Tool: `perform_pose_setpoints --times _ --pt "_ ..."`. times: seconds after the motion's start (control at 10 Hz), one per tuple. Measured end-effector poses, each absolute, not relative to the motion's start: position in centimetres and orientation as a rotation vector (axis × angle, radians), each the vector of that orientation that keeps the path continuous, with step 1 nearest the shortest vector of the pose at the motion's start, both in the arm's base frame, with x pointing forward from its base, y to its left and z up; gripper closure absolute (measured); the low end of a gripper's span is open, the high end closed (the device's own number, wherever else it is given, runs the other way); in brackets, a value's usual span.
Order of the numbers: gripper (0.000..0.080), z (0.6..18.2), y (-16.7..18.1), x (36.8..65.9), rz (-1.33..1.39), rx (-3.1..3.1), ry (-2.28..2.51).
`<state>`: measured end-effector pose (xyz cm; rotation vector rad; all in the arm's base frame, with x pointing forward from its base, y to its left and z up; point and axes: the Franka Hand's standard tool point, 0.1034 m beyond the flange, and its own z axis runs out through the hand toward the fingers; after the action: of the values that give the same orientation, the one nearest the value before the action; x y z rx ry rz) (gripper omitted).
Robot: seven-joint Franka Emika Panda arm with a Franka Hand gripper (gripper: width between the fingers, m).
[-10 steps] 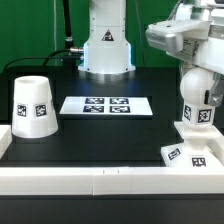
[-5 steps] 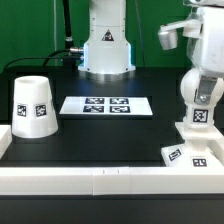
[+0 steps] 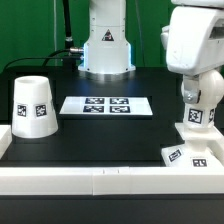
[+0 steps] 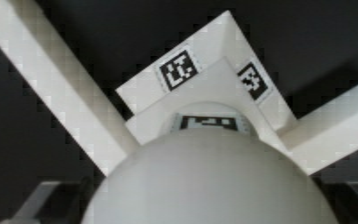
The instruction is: Assemble lamp
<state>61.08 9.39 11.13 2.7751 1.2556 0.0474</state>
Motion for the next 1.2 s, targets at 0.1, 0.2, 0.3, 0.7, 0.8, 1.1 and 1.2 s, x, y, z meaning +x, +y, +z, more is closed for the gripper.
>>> perform_pose_setpoints --times 0.1,0.2,0.3,0.7,0.8,1.1,1.2 --pt "0.0223 11.13 9.50 61.03 0.060 2.884 1.036" --pt "0.0223 11.14 9.59 61.00 0.067 2.964 0.832" --pt "0.0223 11.16 9.60 61.00 0.070 3.012 0.677" --pt "0.0223 11.05 9.28 60.94 0.073 3.116 0.113" --pt "0.0223 11.02 9.25 60.93 0.073 3.120 0.025" --pt "0.0223 10.92 9.05 60.65 0.077 3.113 -0.459" --pt "0.0223 10.91 9.06 60.64 0.071 3.099 -0.613"
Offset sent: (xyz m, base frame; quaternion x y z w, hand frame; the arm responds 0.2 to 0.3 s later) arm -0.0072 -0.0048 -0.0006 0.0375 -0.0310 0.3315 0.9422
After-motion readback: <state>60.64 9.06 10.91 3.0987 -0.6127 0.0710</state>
